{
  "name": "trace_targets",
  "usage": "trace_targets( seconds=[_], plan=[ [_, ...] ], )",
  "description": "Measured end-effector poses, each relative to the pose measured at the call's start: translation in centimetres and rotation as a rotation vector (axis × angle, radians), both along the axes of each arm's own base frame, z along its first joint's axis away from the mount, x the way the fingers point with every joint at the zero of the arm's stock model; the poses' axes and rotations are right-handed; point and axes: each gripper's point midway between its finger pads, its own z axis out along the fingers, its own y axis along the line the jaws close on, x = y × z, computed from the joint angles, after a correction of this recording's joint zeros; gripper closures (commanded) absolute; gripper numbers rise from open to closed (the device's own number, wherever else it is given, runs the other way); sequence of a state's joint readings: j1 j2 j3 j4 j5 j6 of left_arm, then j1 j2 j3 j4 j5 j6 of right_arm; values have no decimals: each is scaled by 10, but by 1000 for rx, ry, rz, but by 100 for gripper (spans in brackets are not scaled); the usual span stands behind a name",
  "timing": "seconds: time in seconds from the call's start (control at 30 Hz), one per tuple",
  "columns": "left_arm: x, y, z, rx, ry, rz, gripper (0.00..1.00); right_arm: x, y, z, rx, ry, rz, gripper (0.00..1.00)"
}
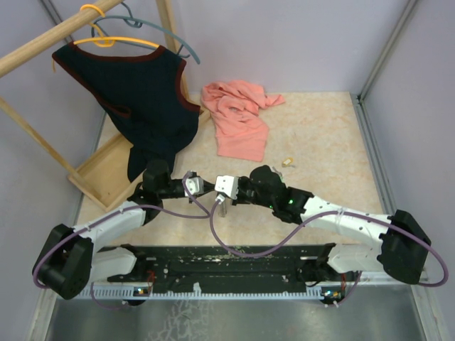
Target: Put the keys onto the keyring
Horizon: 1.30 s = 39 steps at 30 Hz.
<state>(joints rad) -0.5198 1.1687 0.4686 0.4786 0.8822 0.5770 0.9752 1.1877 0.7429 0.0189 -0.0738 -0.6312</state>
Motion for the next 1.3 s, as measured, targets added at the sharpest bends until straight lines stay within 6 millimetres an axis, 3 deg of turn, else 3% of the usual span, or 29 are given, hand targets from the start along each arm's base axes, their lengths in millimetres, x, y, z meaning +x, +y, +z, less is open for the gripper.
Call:
trace_targets(
  seconds=[1.3],
  plan=[
    [0,0,0,0,0,0,100,2,2,3,14,-6,-4,100]
  ],
)
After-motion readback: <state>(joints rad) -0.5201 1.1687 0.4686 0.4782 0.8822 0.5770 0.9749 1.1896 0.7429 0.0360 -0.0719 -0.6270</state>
